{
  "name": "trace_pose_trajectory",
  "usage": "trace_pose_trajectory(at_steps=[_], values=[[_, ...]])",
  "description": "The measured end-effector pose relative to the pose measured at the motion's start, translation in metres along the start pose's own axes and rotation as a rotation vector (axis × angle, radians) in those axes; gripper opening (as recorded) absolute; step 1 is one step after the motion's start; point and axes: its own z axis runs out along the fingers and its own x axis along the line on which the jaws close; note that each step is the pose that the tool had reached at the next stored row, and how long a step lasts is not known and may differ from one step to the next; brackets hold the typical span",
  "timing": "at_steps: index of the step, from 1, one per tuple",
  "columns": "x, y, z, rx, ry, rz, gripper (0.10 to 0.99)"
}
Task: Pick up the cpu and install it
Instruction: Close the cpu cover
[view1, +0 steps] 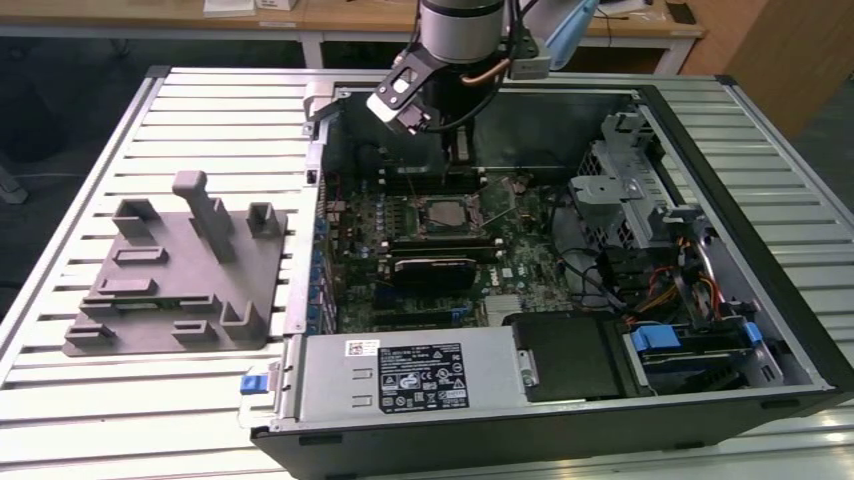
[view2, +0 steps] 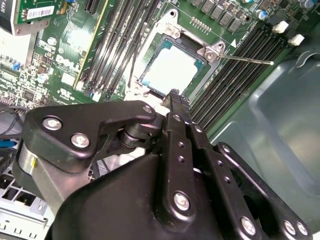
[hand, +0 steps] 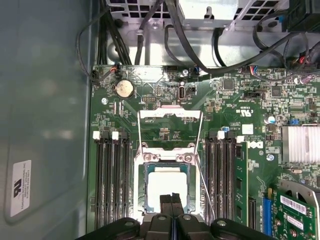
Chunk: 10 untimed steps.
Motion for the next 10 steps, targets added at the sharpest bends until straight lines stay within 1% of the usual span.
trace_pose_trajectory(at_steps=[3, 10], values=[[0.0000, 0.0001, -0.0023, 0.000, 0.0001, 0.000, 0.106], [0.0000, 0.0006, -0.0024, 0.000, 0.0000, 0.000, 0.106]])
